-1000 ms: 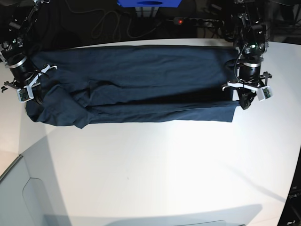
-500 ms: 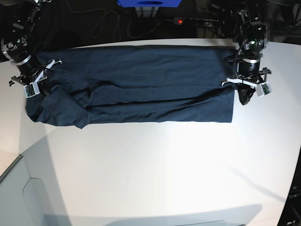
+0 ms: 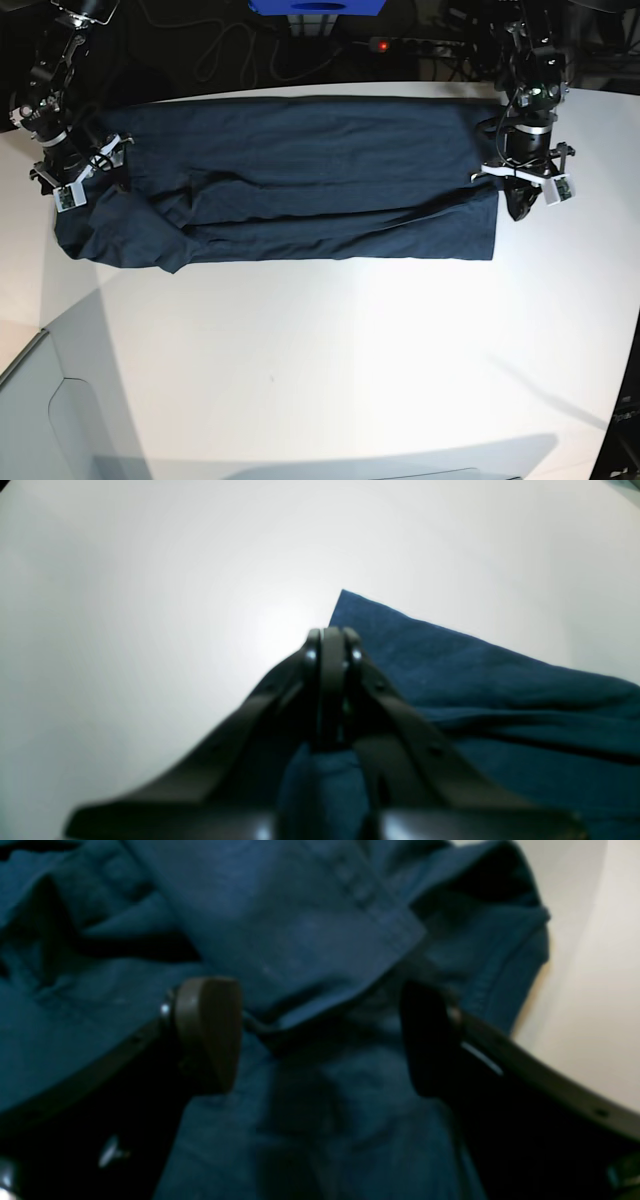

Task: Fold the T-shirt properly
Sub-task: 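Regrasp the strip end with the right gripper and straighten it, then grasp the strip end with the left gripper and pull it taut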

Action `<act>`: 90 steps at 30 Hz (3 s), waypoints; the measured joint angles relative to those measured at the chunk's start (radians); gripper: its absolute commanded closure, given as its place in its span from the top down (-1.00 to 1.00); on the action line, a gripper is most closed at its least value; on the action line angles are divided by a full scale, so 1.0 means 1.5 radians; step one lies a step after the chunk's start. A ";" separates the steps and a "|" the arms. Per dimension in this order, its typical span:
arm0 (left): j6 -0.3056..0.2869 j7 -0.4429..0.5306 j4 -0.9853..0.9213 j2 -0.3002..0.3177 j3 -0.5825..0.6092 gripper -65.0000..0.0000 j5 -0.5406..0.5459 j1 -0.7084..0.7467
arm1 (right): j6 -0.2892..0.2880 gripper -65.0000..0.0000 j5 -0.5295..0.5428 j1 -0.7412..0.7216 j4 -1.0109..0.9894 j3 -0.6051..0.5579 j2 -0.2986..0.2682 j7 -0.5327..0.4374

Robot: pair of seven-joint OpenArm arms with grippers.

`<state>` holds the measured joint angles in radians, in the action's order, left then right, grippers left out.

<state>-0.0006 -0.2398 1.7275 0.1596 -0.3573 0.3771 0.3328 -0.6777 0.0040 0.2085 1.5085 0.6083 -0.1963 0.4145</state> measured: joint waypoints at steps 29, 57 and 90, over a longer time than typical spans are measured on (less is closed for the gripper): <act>0.000 -0.002 -0.025 -0.001 0.000 -0.96 0.000 -0.030 | 0.000 -1.00 0.002 -0.015 0.077 -0.010 -0.002 -0.002; 0.000 0.001 -0.114 -0.044 0.052 0.04 -0.002 -0.041 | 0.000 -1.00 -0.001 -0.018 0.073 -0.012 0.000 0.000; 0.000 -0.007 0.017 -0.030 0.013 -1.00 0.000 -0.009 | 0.000 -1.00 -0.001 0.033 0.118 -0.009 -0.001 -0.003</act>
<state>-0.0010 -0.2501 1.7523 0.1154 -0.3370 0.3775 0.3191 -0.6781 0.0025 0.2573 1.6859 0.5945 -0.1978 0.4099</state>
